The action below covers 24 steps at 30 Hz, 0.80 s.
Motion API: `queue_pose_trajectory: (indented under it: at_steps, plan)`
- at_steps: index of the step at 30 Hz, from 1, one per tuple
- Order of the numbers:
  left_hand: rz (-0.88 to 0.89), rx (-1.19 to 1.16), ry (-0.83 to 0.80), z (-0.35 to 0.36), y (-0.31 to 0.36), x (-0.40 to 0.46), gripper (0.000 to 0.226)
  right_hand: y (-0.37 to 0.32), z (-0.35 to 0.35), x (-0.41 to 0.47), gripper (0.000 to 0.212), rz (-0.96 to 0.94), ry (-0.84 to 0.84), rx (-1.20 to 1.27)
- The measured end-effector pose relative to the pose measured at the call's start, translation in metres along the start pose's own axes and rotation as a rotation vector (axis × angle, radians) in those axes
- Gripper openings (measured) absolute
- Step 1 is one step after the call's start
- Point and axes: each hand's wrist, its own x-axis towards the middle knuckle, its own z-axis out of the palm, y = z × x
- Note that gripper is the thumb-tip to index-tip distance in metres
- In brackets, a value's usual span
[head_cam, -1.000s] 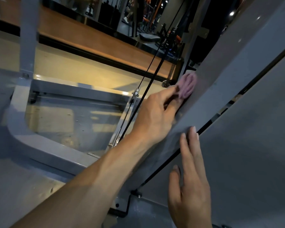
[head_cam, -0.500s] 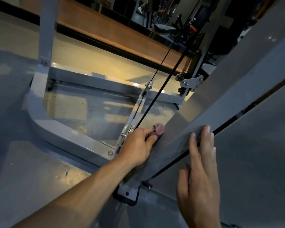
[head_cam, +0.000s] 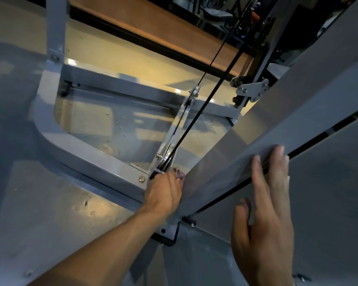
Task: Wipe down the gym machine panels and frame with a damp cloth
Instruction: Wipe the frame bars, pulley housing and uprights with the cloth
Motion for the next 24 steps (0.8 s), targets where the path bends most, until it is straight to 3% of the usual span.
queue_pose_trajectory:
  at_steps: [6,10,14,19,24]
  plan:
    - [0.032,0.286,-0.097,0.012,0.007,0.013,0.025,0.000,0.001,0.000,0.085,0.013,-0.008,0.019]
    - [0.022,0.341,-0.153,0.016,0.003,0.021,0.027,-0.001,0.001,-0.001,0.084,0.018,-0.004,0.030]
    - [0.055,0.236,-0.171,0.007,0.010,0.016,0.025,-0.002,-0.001,-0.002,0.080,0.009,-0.005,0.033]
    - [0.134,0.093,-0.081,-0.016,0.012,-0.004,0.022,-0.004,0.002,-0.005,0.077,0.016,-0.023,0.047]
    - [0.421,-0.379,0.054,-0.075,0.061,-0.023,0.024,-0.003,0.002,-0.004,0.078,0.028,-0.034,0.026]
